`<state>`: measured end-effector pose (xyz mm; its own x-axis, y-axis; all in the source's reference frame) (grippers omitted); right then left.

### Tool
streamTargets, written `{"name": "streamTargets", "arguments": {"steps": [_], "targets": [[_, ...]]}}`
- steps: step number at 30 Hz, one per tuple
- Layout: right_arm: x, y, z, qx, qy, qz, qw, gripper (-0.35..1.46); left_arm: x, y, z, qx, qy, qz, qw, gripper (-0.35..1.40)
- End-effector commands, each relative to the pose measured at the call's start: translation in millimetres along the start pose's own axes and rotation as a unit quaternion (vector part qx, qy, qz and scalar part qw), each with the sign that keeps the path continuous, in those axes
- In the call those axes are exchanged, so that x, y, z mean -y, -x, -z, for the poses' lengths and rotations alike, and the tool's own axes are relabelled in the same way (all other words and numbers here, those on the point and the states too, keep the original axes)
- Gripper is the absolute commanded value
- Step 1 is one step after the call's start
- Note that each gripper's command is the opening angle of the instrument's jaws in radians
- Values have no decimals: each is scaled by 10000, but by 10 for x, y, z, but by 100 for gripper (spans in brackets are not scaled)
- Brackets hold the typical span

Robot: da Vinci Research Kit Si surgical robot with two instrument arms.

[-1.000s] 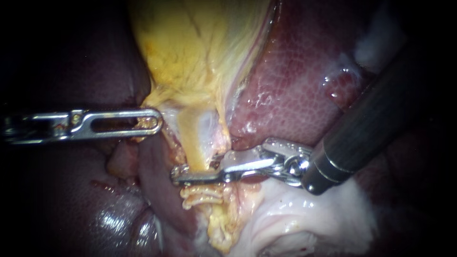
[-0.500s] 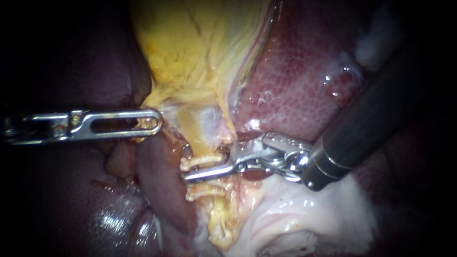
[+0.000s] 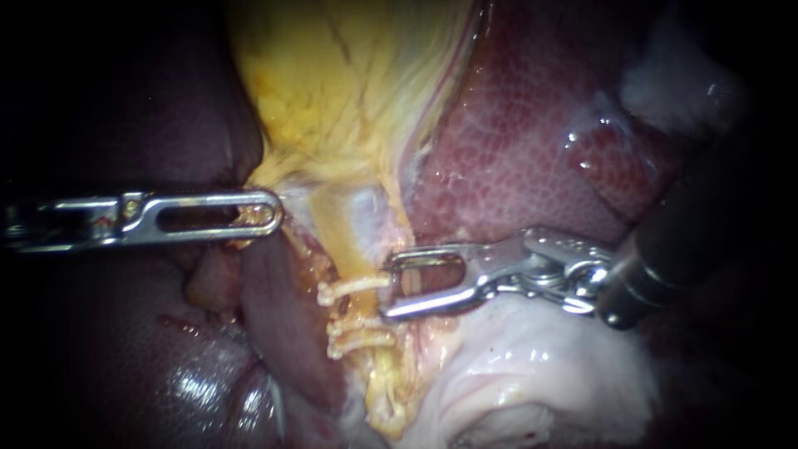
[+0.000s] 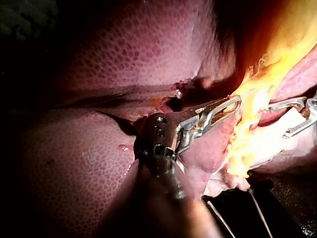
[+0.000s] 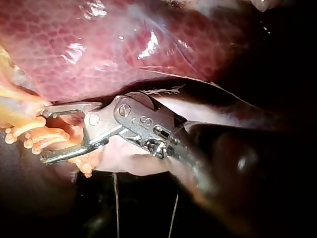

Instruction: Going back third clip left tube

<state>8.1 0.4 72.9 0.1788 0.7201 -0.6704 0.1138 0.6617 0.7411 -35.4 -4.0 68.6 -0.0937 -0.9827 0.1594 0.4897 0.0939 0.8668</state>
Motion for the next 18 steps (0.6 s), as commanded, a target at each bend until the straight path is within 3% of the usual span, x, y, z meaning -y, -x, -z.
{"name": "streamTargets", "arguments": {"steps": [1,5,8,14,18], "targets": [[4,-7,8,-5,28,62,10000,60,-1,0,-1,-3,-5,1,10000,-35],[14,-35,38,-102,111,288,9995,60,-1,-1,-2,-1,-3,1,10000,-35],[18,-46,54,-65,149,298,9994,60,-1,-1,-2,3,-1,1,10000,-35],[23,-48,59,-35,130,321,9994,60,-2,-7,-10,37,28,-14,10000,-35],[24,-46,57,-33,148,328,9993,60,-9,-22,-29,-4,-41,-63,10000,-35]]}}
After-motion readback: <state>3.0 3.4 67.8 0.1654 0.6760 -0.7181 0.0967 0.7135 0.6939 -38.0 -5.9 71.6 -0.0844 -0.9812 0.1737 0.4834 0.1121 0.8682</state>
